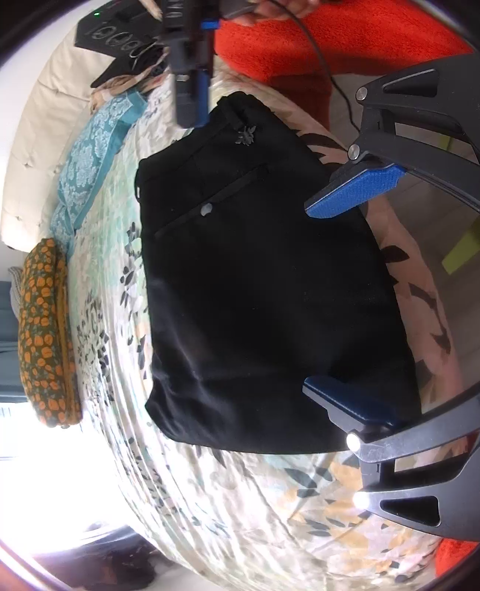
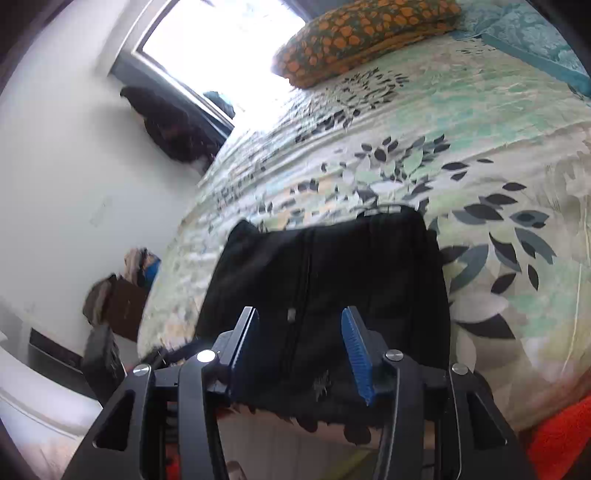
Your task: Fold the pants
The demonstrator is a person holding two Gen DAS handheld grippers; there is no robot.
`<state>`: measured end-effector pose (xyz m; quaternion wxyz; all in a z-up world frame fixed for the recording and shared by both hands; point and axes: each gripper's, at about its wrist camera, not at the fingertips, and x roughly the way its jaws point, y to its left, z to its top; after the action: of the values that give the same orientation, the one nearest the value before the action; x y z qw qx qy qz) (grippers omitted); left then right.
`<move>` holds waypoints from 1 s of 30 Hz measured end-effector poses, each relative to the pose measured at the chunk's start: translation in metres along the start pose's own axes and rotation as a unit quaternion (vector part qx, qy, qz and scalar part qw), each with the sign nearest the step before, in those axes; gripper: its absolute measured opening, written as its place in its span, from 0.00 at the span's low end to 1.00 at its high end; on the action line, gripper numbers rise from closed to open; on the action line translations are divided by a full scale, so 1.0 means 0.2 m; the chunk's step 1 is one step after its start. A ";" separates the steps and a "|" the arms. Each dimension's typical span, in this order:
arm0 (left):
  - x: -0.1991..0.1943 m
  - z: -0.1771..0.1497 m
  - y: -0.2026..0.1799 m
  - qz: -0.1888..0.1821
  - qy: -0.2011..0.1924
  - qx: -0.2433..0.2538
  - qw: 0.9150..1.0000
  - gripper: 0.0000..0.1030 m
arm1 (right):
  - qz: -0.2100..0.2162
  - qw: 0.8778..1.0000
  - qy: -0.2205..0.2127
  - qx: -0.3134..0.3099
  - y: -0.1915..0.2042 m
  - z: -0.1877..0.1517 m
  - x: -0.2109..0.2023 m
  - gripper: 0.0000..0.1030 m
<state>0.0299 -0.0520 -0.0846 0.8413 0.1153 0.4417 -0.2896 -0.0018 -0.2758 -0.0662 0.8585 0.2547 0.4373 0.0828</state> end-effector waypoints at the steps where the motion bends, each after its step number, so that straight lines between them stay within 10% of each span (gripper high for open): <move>1: 0.01 -0.01 0.00 0.004 0.009 0.001 1.000 0.86 | -0.027 0.999 0.035 -0.001 -0.01 -0.06 0.06 0.47; 4: -0.02 -0.02 -0.02 0.011 0.014 0.003 1.000 0.86 | -0.049 0.996 0.063 0.046 -0.14 -0.16 0.10 0.27; 17: -0.05 0.54 0.49 -0.090 -0.015 -0.155 0.984 0.87 | -0.111 0.987 -0.046 -0.111 0.19 0.26 -0.03 0.42; 26: 0.55 0.62 0.51 -0.013 0.057 -0.137 0.989 0.82 | -0.165 0.978 0.023 -0.121 -0.06 0.28 0.40 0.51; 30: 0.61 0.55 0.65 0.014 0.008 -0.203 0.979 0.83 | -0.144 0.984 -0.002 -0.109 -0.15 0.22 0.38 0.53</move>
<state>0.2345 -0.0438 -0.1264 0.8474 -0.0492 0.4965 -0.1816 0.0765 -0.2899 -0.1148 0.8847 0.0943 0.4565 0.0047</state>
